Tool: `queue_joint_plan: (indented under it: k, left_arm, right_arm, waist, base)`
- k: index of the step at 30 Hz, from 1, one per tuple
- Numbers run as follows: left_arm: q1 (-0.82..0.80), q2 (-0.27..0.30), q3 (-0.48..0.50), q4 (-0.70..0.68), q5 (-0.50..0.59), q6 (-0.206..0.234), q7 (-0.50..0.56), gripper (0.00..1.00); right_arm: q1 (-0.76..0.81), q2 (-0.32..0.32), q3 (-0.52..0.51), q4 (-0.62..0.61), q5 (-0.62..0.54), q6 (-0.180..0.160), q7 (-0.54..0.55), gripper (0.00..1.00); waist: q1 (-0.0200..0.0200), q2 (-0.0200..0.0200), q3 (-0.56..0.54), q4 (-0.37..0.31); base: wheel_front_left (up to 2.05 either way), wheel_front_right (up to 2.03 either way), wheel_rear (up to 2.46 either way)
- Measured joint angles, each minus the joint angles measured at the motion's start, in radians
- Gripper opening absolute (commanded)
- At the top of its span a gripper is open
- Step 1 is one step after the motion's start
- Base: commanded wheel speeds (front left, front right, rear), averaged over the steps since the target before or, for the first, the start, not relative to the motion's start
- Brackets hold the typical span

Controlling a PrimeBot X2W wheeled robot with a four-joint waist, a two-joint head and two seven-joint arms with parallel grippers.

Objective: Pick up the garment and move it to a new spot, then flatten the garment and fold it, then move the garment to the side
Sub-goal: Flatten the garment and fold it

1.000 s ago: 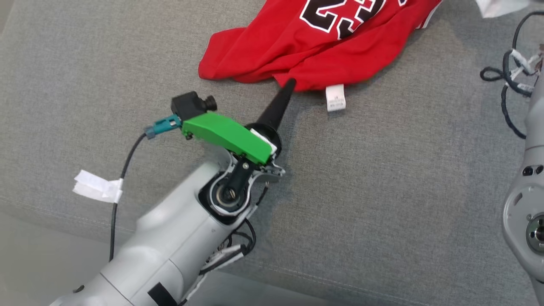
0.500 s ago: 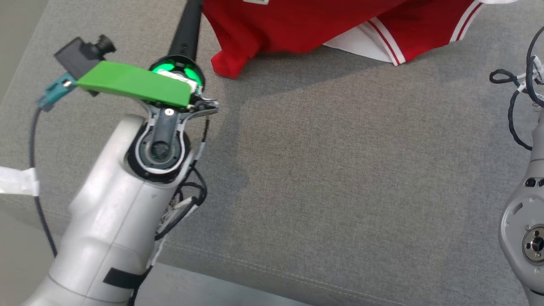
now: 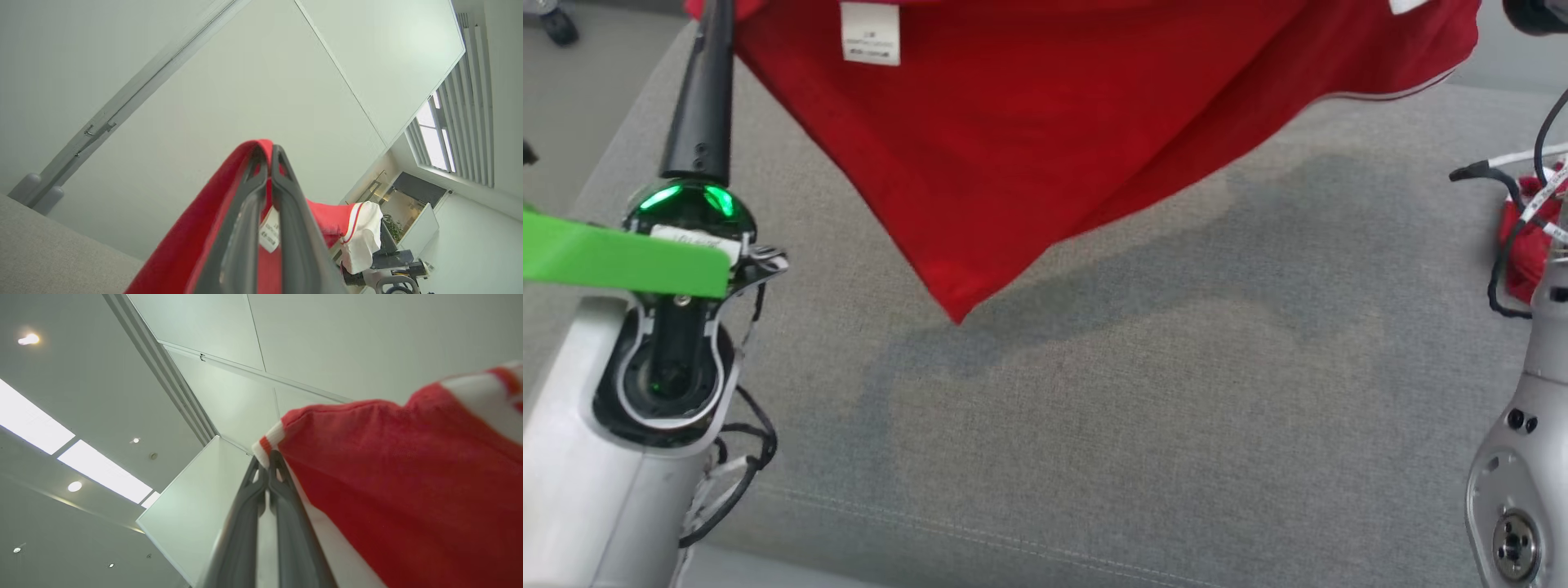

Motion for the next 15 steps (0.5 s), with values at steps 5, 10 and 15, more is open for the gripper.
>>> queue_joint_plan:
  k: [5,10,15]
  left_arm:
    - [0.072,0.070,0.047,-0.132,0.010,0.076,-0.001,0.00]
    - [0.110,0.130,0.067,-0.250,0.010,0.191,0.002,0.00]
    - [0.105,0.145,0.062,-0.286,-0.003,0.241,0.054,0.00]
  right_arm:
    - [0.099,0.003,0.074,-0.175,0.138,-0.068,0.001,0.00]
    - [0.162,0.005,0.114,-0.345,0.142,-0.229,-0.037,0.00]
    - [0.254,-0.001,0.109,-0.391,0.093,-0.247,-0.085,0.00]
  waist:
    - [0.0000,0.0000,-0.053,-0.048]
    - [0.0000,0.0000,-0.084,-0.115]
    - [-0.0001,0.0000,-0.076,-0.164]
  base:
    - [0.00,0.00,0.00]
    - [0.00,0.00,0.00]
    - [0.00,0.00,0.00]
